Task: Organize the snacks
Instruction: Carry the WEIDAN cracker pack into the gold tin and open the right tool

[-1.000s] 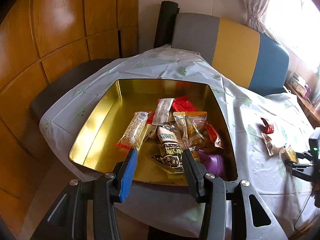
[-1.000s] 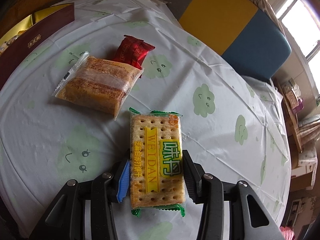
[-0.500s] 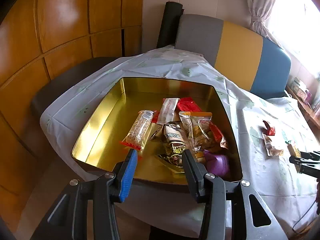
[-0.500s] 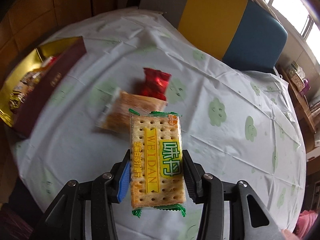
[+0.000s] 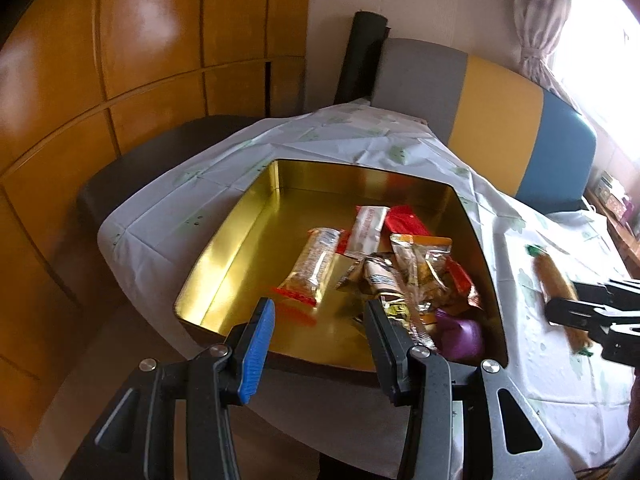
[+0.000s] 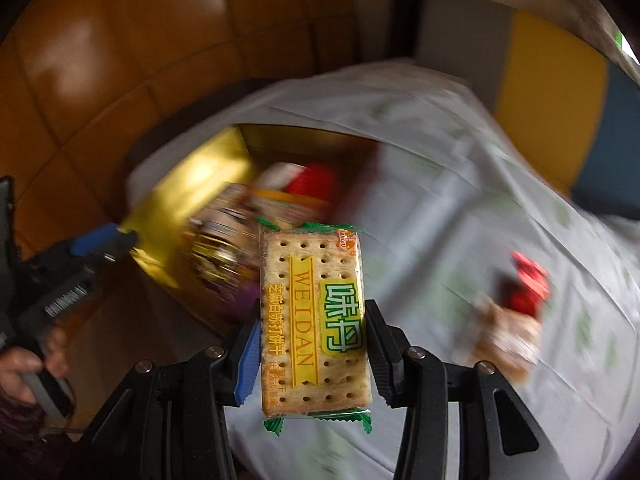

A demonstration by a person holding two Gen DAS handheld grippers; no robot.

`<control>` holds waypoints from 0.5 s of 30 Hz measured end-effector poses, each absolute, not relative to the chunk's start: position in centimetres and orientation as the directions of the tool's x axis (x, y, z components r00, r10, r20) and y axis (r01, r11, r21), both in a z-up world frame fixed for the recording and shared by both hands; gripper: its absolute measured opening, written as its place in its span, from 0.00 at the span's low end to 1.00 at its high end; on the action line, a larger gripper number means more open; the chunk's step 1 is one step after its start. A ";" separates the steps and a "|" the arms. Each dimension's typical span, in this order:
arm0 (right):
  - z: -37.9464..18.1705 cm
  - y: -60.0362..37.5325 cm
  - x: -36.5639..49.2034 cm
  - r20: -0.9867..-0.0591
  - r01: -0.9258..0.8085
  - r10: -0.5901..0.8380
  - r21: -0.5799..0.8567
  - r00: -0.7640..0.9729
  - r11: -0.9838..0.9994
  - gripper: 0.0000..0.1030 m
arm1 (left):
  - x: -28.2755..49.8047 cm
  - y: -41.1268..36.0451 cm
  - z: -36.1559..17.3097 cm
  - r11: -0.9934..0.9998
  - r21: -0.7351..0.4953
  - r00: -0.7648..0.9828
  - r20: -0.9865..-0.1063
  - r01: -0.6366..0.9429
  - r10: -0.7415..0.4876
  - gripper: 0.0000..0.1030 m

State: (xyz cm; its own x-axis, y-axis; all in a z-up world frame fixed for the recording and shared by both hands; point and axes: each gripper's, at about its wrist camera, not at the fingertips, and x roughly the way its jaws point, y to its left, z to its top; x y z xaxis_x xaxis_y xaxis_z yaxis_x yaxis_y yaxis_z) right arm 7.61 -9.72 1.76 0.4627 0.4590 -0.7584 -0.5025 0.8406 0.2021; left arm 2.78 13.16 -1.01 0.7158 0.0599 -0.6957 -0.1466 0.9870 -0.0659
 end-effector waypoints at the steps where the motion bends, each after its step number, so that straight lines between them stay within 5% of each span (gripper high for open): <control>1: 1.9 -8.6 7.4 -0.753 -0.522 0.473 0.204 0.457 0.828 0.45 | 2.8 13.5 -1.0 0.986 -0.066 0.715 -0.696 -0.153 0.064 0.46; 15: 2.1 2.7 8.5 -0.726 -0.646 0.590 0.267 0.353 0.715 0.46 | 2.4 19.3 -1.7 0.942 -0.107 0.701 -0.695 -0.318 0.157 0.46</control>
State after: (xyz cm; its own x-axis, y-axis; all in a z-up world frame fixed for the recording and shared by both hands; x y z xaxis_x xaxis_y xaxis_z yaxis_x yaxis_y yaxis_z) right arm 8.53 2.67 2.08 0.3533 0.5899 -0.7261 -0.6456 0.7154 0.2672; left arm 2.44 19.28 -1.70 0.7012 0.1572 -0.6954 -0.3176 0.9421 -0.1072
